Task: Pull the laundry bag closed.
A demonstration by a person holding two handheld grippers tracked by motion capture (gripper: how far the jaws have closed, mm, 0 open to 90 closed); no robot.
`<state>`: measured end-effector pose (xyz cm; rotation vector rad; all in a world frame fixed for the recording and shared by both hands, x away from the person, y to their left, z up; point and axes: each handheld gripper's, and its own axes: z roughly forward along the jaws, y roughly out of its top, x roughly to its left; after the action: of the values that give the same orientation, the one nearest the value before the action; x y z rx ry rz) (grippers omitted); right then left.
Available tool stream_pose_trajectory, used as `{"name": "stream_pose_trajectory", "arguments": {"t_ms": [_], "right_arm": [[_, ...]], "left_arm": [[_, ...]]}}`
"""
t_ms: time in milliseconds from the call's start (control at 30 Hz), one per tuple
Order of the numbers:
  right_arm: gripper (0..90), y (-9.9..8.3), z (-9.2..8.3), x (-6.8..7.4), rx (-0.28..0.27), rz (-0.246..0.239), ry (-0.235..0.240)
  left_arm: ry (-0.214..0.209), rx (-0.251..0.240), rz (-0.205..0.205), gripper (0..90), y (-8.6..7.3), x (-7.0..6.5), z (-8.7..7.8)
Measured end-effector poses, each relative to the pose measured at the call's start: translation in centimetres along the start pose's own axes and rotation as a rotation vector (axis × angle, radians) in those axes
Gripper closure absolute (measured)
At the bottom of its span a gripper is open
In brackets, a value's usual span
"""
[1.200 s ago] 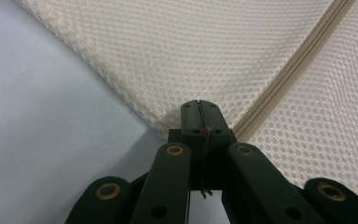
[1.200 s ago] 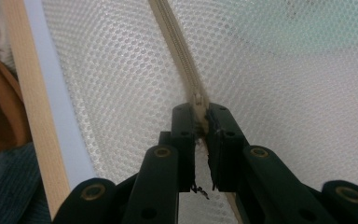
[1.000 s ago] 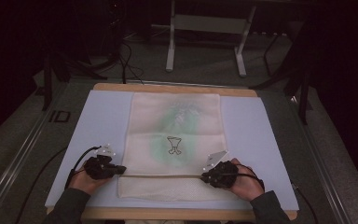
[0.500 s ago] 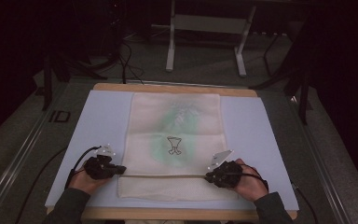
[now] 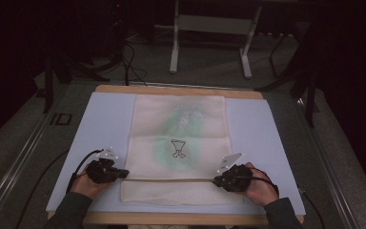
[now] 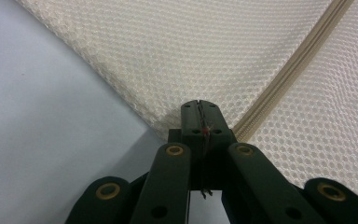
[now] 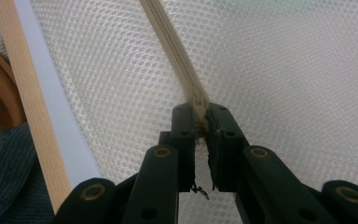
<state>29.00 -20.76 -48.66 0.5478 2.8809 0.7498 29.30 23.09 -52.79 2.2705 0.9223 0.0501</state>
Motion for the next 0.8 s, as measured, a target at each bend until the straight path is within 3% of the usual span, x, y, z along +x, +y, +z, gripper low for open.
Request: {"name": "stream_pose_trajectory", "arguments": {"t_ms": [800], "right_arm": [[81.9,-1.5,-0.9,-1.0,0.038,0.026,-0.004]], "left_arm": [[-0.001,0.001,0.000,90.0,0.0,0.0,0.0]]}}
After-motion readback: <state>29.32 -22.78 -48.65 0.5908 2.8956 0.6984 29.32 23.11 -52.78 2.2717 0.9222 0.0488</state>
